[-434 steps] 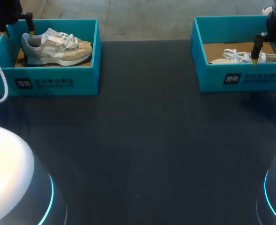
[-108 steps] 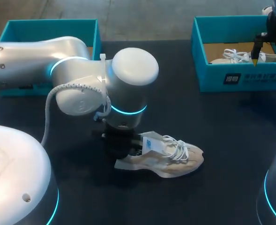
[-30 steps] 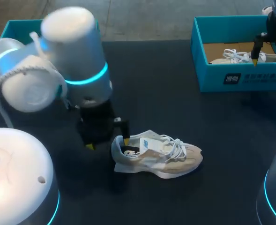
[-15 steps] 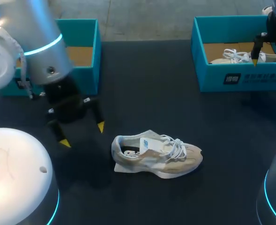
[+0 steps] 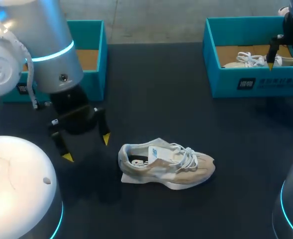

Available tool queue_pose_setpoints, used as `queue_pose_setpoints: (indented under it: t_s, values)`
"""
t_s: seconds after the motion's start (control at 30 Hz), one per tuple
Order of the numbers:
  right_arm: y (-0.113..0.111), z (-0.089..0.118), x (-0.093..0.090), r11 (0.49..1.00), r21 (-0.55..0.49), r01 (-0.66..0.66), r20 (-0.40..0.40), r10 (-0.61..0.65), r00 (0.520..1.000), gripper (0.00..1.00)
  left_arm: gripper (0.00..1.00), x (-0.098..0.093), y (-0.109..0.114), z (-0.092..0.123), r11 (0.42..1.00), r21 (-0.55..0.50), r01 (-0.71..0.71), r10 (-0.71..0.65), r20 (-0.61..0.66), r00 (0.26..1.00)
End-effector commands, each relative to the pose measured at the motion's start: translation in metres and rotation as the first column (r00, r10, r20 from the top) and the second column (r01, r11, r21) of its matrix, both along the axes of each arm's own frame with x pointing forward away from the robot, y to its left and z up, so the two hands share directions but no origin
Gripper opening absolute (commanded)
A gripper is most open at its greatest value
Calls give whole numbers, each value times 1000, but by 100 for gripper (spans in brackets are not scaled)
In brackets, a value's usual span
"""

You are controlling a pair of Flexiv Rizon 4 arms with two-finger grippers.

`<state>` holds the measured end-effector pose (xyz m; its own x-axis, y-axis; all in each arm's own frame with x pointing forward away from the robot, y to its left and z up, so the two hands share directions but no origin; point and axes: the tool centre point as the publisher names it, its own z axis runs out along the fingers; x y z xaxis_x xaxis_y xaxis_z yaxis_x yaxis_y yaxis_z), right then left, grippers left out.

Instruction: Take the shoe out of the shoebox, open the shoe tongue, remove and reinsert the insole, then place the shoe into the shoebox

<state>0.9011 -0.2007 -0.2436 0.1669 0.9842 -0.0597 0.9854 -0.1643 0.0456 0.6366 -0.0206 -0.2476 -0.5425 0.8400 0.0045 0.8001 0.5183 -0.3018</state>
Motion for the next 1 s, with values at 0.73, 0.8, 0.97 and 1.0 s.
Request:
queue_pose_setpoints:
  t_s: [0.73,0.8,0.97,1.0]
  values:
    - [0,0,-1,1000,0,0,2,0,1000,100,100,32,38,-39,607,-140,-782,578,-599,555]
    - [0,0,-1,1000,0,0,2,0,1000,100,100,30,39,-41,589,-135,-797,587,-605,537]
    - [0,0,-1,1000,0,0,2,0,1000,100,100,28,45,-43,544,-100,-833,621,-620,480]
    - [0,0,-1,1000,0,0,2,0,1000,100,100,28,45,-43,544,-100,-833,621,-620,480]
